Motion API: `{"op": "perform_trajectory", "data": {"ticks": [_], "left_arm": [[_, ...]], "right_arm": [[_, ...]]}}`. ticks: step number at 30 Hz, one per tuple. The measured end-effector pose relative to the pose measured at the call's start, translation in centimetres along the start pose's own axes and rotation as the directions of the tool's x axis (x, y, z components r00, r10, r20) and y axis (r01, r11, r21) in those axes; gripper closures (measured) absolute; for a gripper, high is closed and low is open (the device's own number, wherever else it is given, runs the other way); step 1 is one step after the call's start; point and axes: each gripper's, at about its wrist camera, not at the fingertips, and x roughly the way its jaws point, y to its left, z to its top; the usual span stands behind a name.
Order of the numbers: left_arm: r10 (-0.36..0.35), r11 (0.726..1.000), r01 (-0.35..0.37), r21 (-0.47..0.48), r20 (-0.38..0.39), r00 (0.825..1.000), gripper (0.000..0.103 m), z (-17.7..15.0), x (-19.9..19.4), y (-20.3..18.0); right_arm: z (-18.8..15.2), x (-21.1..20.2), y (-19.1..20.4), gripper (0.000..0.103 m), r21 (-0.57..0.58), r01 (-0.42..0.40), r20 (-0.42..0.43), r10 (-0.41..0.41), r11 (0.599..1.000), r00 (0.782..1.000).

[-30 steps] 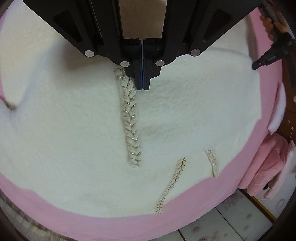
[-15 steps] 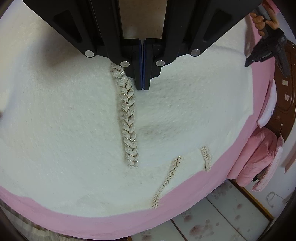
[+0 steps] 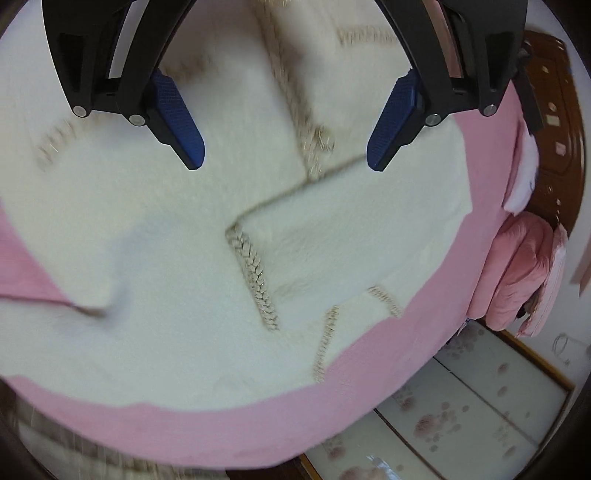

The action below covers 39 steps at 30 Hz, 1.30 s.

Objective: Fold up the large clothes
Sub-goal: 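Move the open right gripper to the cuff of the other sleeve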

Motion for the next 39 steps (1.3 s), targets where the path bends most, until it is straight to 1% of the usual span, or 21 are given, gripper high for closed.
{"op": "perform_trajectory", "data": {"ticks": [1, 2, 4, 5, 8, 10, 11, 12, 13, 16, 18, 20, 23, 25, 29, 31, 33, 36, 39], "left_arm": [[0.003, 1.000, -0.003, 0.015, 0.036, 0.999, 0.024, -1.4, -1.8, 0.0], [0.004, 1.000, -0.005, 0.023, 0.050, 0.999, 0.021, -2.3, -2.7, -1.0], [-0.005, 0.998, 0.002, 0.055, 0.044, 0.999, 0.021, -4.7, -4.5, -1.9], [-0.007, 0.997, 0.005, 0.071, 0.029, 1.000, 0.021, -5.2, -4.3, -3.6], [-0.010, 0.992, 0.008, 0.124, 0.016, 1.000, 0.021, -7.2, -4.9, -5.0], [0.028, 0.983, -0.033, 0.178, 0.029, 0.999, 0.021, -8.5, -5.5, -6.5], [0.038, 0.980, -0.042, 0.192, 0.029, 0.999, 0.021, -8.4, -5.1, -8.2], [0.038, 0.978, -0.042, 0.203, 0.021, 0.999, 0.021, -9.1, -5.2, -9.2], [0.025, 0.980, -0.026, 0.199, 0.007, 1.000, 0.021, -9.5, -5.0, -10.4], [-0.028, 0.983, 0.038, 0.178, -0.058, 0.998, 0.021, -11.0, -4.7, -11.8], [-0.051, 0.982, 0.069, 0.178, -0.102, 0.993, 0.021, -12.2, -4.6, -13.2], [-0.045, 0.973, 0.071, 0.220, -0.123, 0.991, 0.021, -13.4, -4.5, -15.5], [-0.012, 0.949, 0.052, 0.311, -0.131, 0.991, 0.021, -14.9, -4.8, -18.7], [0.013, 0.937, 0.039, 0.347, -0.146, 0.989, 0.021, -16.0, -5.0, -21.2], [0.039, 0.933, 0.024, 0.358, -0.167, 0.985, 0.021, -17.2, -5.4, -25.9], [0.055, 0.930, 0.010, 0.368, -0.166, 0.985, 0.021, -17.6, -5.6, -28.5], [0.072, 0.925, -0.005, 0.380, -0.164, 0.984, 0.021, -17.8, -5.7, -31.5], [0.072, 0.922, -0.003, 0.387, -0.163, 0.984, 0.021, -17.9, -6.0, -36.3], [0.075, 0.920, -0.004, 0.393, -0.167, 0.983, 0.021, -18.5, -6.1, -41.4]], "right_arm": [[-0.9, -1.6, 0.2, 0.012, -0.020, 0.013, 0.001, -0.013, 1.000, 1.000], [-1.8, -2.4, 0.5, 0.012, -0.031, 0.024, -0.004, -0.024, 0.999, 1.000], [-3.4, -4.1, 0.4, 0.012, -0.041, 0.046, -0.026, -0.047, 0.998, 0.999], [-4.0, -4.6, 0.4, 0.012, -0.042, 0.052, -0.038, -0.054, 0.998, 0.998], [-5.9, -6.2, -0.5, 0.012, -0.033, 0.064, -0.069, -0.066, 0.997, 0.995], [-7.1, -7.4, -1.2, 0.012, -0.018, 0.071, -0.061, -0.072, 0.997, 0.996], [-7.5, -8.0, -1.4, 0.012, -0.016, 0.081, -0.056, -0.082, 0.997, 0.995], [-8.0, -8.3, -1.6, 0.012, -0.018, 0.097, -0.052, -0.098, 0.995, 0.994], [-8.5, -8.7, -2.0, 0.012, -0.026, 0.120, -0.052, -0.122, 0.992, 0.991], [-9.6, -9.3, -3.3, 0.012, -0.032, 0.147, -0.070, -0.149, 0.989, 0.986], [-10.0, -9.2, -4.7, 0.012, -0.003, 0.151, -0.107, -0.151, 0.988, 0.983], [-10.3, -8.9, -6.3, 0.011, 0.041, 0.156, -0.147, -0.149, 0.987, 0.978], [-10.2, -9.2, -9.4, 0.011, 0.102, 0.170, -0.163, -0.152, 0.980, 0.975], [-9.9, -9.3, -11.3, 0.011, 0.130, 0.171, -0.176, -0.147, 0.977, 0.973], [-8.6, -9.2, -16.2, 0.011, 0.187, 0.166, -0.225, -0.122, 0.968, 0.967], [-7.7, -9.2, -18.5, 0.011, 0.220, 0.149, -0.232, -0.097, 0.964, 0.968], [-6.4, -9.5, -21.5, 0.011, 0.255, 0.154, -0.236, -0.093, 0.955, 0.967], [-4.1, -10.2, -27.1, 0.011, 0.311, 0.178, -0.257, -0.098, 0.934, 0.961], [-1.8, -10.7, -31.8, 0.011, 0.377, 0.186, -0.259, -0.090, 0.908, 0.962]]}}
